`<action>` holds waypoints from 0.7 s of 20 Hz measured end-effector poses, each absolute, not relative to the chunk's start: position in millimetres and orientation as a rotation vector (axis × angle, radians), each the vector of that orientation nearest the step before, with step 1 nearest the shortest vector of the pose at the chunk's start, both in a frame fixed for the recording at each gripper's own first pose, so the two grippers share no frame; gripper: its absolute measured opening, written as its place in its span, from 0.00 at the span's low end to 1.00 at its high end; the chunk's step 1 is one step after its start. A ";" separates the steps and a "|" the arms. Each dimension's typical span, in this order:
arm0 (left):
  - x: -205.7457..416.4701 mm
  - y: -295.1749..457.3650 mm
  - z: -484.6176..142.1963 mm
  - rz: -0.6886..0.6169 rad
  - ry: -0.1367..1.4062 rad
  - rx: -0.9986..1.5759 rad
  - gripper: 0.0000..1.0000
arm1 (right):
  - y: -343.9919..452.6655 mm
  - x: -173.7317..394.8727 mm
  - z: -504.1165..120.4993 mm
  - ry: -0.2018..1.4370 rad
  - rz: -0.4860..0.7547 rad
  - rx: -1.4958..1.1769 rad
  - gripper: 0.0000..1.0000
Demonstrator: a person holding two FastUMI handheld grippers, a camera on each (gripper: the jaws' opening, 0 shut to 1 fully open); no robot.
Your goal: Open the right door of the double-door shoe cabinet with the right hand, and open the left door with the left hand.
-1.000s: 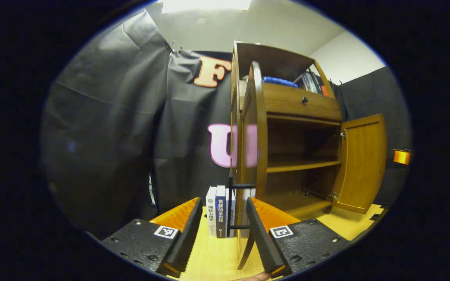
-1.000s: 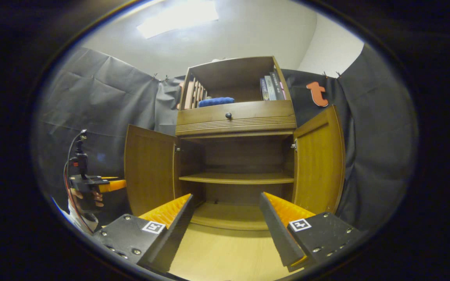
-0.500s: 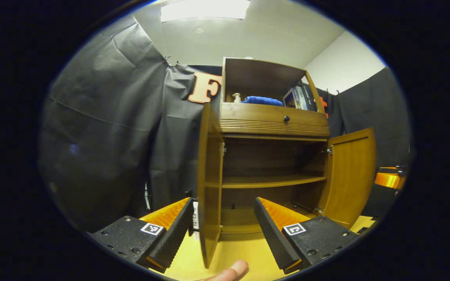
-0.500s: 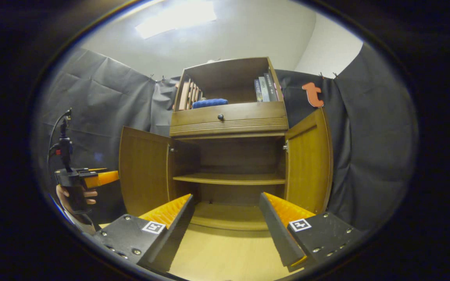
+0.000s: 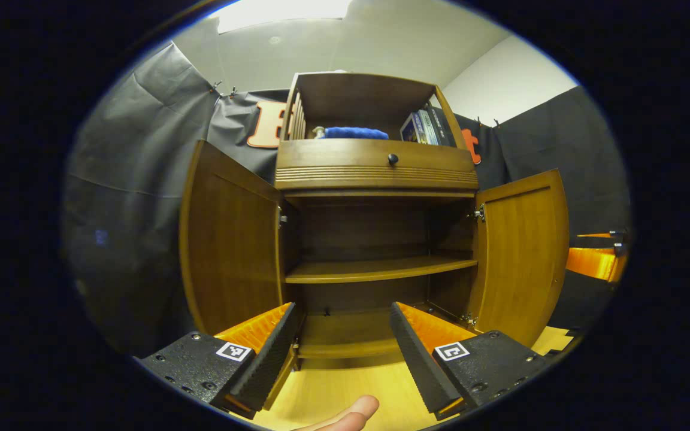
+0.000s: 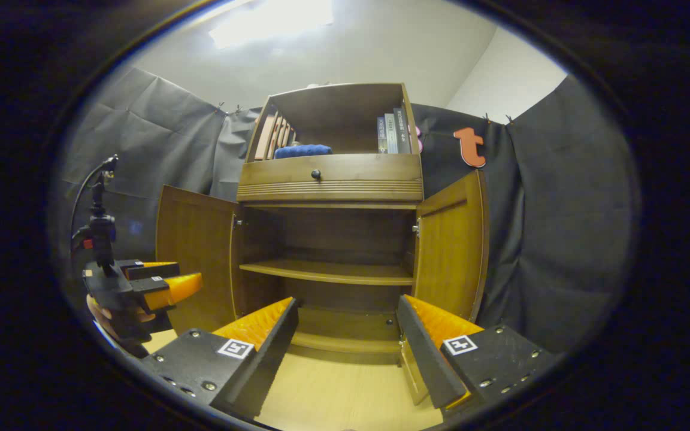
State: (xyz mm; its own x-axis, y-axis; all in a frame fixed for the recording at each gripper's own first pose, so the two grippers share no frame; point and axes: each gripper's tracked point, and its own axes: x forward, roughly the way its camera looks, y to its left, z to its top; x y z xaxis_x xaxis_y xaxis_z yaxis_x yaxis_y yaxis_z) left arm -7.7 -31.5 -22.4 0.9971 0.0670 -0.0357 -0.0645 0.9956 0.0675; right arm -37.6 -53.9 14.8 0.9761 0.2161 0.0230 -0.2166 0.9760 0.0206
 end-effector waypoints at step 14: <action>64.8 -96.0 -73.4 0.016 0.108 0.121 0.98 | -25.2 76.0 -56.3 0.081 0.245 0.062 0.99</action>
